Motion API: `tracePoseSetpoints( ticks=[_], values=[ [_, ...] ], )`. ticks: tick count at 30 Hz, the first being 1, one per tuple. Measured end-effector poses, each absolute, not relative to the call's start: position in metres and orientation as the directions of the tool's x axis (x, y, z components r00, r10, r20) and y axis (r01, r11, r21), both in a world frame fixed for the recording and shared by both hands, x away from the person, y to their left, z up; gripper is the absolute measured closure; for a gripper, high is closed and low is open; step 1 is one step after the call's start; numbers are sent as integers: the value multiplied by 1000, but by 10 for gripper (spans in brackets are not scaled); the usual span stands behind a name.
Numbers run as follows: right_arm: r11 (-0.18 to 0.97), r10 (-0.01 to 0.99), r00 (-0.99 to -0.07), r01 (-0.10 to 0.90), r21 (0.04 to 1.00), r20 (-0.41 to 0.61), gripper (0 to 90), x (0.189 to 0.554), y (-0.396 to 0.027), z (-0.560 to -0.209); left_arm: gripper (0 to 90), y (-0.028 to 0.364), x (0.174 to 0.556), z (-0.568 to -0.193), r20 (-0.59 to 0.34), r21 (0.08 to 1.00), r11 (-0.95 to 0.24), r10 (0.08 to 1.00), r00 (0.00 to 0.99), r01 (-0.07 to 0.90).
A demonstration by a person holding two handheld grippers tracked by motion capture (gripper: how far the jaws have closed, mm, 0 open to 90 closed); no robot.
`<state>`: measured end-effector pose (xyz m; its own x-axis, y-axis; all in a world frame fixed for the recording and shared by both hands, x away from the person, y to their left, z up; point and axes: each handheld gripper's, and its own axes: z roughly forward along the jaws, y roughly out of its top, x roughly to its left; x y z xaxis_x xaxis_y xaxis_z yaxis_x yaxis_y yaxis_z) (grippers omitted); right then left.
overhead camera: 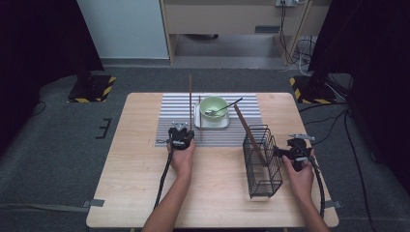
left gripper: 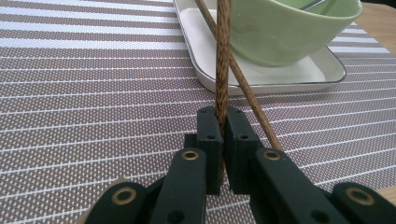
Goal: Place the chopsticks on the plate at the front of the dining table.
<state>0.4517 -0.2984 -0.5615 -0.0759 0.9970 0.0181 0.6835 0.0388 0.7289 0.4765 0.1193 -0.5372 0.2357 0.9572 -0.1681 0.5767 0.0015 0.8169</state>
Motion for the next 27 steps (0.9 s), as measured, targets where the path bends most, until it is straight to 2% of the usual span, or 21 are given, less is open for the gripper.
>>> tracePoseSetpoints(
  ticks=[27],
  values=[
    [40, 997, -76, 683, 729, 17, 42, 452, -298, -562, 855, 119, 475, -541, -168, 813, 3, 959, 229, 583]
  ],
)
